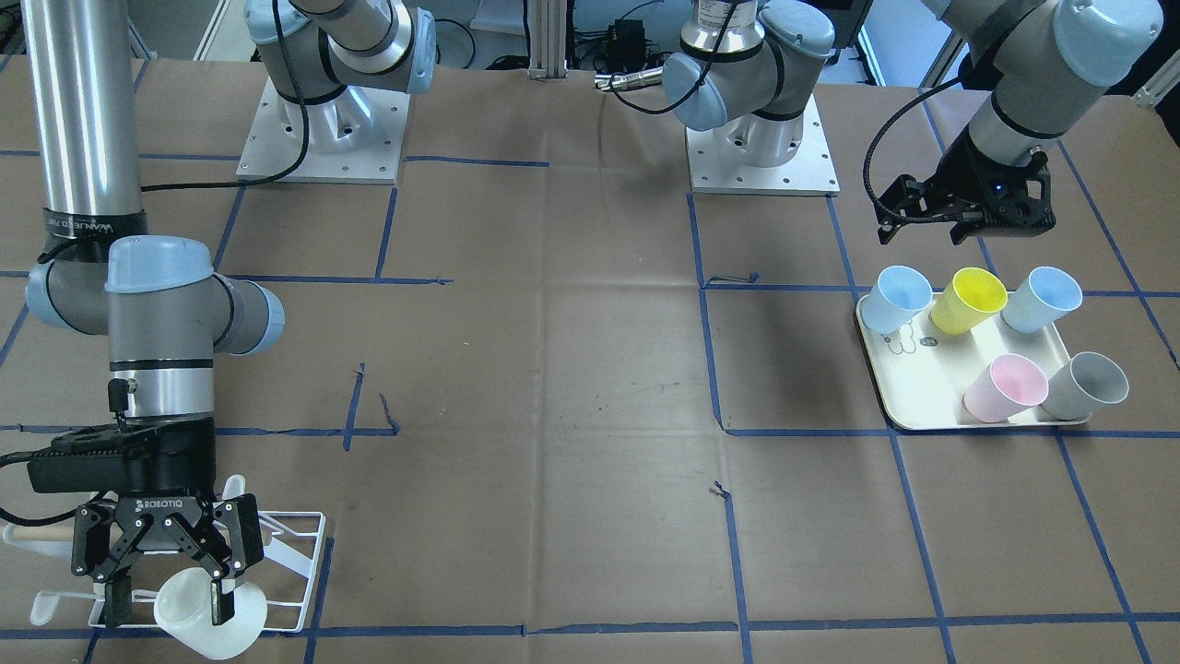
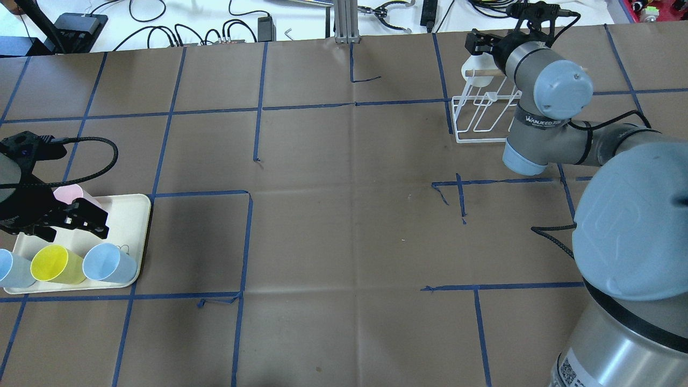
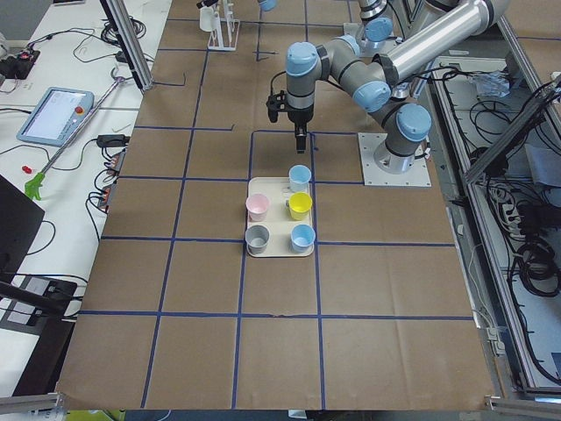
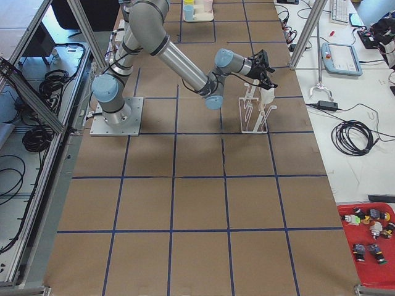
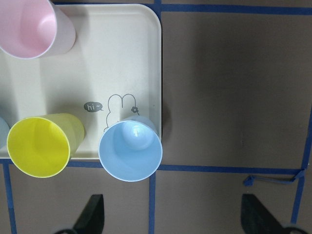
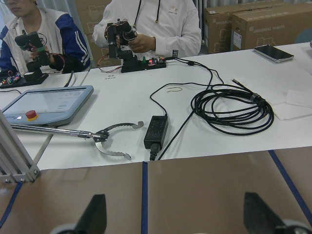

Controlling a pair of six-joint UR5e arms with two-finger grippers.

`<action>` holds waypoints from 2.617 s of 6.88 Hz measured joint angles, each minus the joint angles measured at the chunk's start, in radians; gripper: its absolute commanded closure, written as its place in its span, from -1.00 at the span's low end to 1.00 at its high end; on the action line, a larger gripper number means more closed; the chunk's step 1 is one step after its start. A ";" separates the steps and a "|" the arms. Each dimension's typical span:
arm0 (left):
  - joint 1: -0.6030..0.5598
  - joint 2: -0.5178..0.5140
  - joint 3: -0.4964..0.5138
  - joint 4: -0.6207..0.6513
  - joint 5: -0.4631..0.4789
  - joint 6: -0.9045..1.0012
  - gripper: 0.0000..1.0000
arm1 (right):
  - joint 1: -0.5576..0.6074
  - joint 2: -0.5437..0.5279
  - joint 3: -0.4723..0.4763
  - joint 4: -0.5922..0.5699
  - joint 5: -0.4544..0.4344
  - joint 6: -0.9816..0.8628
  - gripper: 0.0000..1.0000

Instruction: Transfer IKEA cup to right arm and place on rack

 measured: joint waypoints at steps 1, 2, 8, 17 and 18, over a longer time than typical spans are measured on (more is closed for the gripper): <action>0.001 -0.002 -0.036 0.046 0.001 0.011 -0.97 | 0.000 -0.003 0.000 0.001 0.000 0.002 -1.00; 0.002 -0.003 -0.100 0.136 0.003 0.035 -0.97 | 0.002 -0.014 -0.002 0.008 0.000 0.002 -1.00; 0.049 -0.121 -0.236 0.377 0.007 0.091 -0.97 | 0.080 -0.260 0.057 0.126 0.012 0.181 -1.00; 0.074 -0.140 -0.228 0.374 0.001 0.078 1.00 | 0.335 -0.354 0.196 0.024 0.004 1.486 -1.00; 0.071 -0.137 -0.197 0.360 0.001 0.075 1.00 | 0.336 -0.352 0.198 0.022 0.007 1.507 -1.00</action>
